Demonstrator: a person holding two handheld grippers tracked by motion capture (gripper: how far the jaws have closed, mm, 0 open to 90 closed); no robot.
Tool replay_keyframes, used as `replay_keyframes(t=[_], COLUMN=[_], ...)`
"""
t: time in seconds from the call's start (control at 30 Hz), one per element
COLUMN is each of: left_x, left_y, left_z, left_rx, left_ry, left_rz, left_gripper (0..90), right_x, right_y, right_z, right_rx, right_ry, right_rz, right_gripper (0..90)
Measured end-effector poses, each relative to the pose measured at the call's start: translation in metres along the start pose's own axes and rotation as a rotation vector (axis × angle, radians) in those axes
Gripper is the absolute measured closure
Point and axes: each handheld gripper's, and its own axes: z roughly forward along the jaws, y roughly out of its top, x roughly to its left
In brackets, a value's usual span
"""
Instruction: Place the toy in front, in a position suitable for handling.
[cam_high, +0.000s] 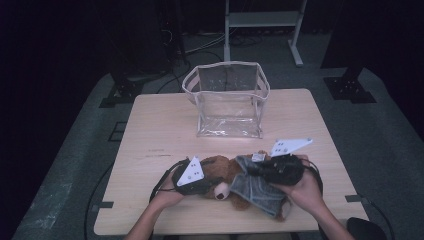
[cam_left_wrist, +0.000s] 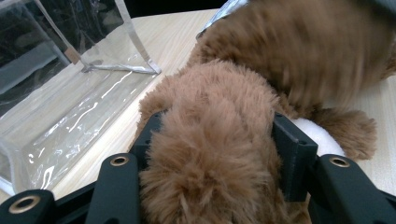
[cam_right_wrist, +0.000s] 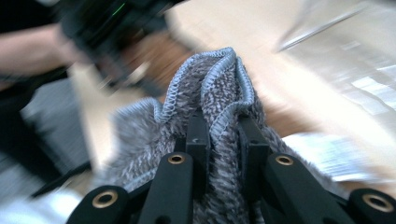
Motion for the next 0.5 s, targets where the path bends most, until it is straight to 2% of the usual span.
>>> replay_keyframes(t=[0.07, 0.17, 0.23, 0.3, 0.4, 0.43, 0.5], left_x=[0.000, 0.001, 0.001, 0.001, 0.000, 0.000, 0.000], left_y=[0.000, -0.001, -0.002, -0.002, -0.002, -0.002, -0.003], left_z=[0.000, 0.000, 0.000, -0.001, -0.001, -0.001, -0.001], left_rx=[-0.004, -0.006, -0.007, -0.004, -0.004, -0.007, -0.011], left_ry=[0.001, 0.000, -0.002, -0.006, -0.003, -0.003, -0.005], left_rz=[-0.001, -0.008, -0.014, -0.009, -0.005, -0.003, 0.000], left_gripper=[46.0, 46.0, 46.0, 46.0, 46.0, 46.0, 46.0], right_x=[-0.011, -0.016, -0.009, 0.001, 0.009, 0.012, 0.016], right_y=[0.005, 0.000, -0.008, -0.016, -0.026, -0.030, -0.035], right_z=[0.002, 0.016, 0.025, 0.028, 0.021, 0.017, 0.005], right_rx=[-0.003, 0.037, 0.066, 0.074, 0.091, 0.099, 0.085], right_ry=[-0.033, -0.006, 0.029, 0.046, 0.095, 0.103, 0.083], right_rz=[0.014, 0.031, 0.021, -0.001, 0.005, -0.009, -0.035], right_gripper=[77.4, 77.4, 77.4, 77.4, 77.2, 77.2, 77.1])
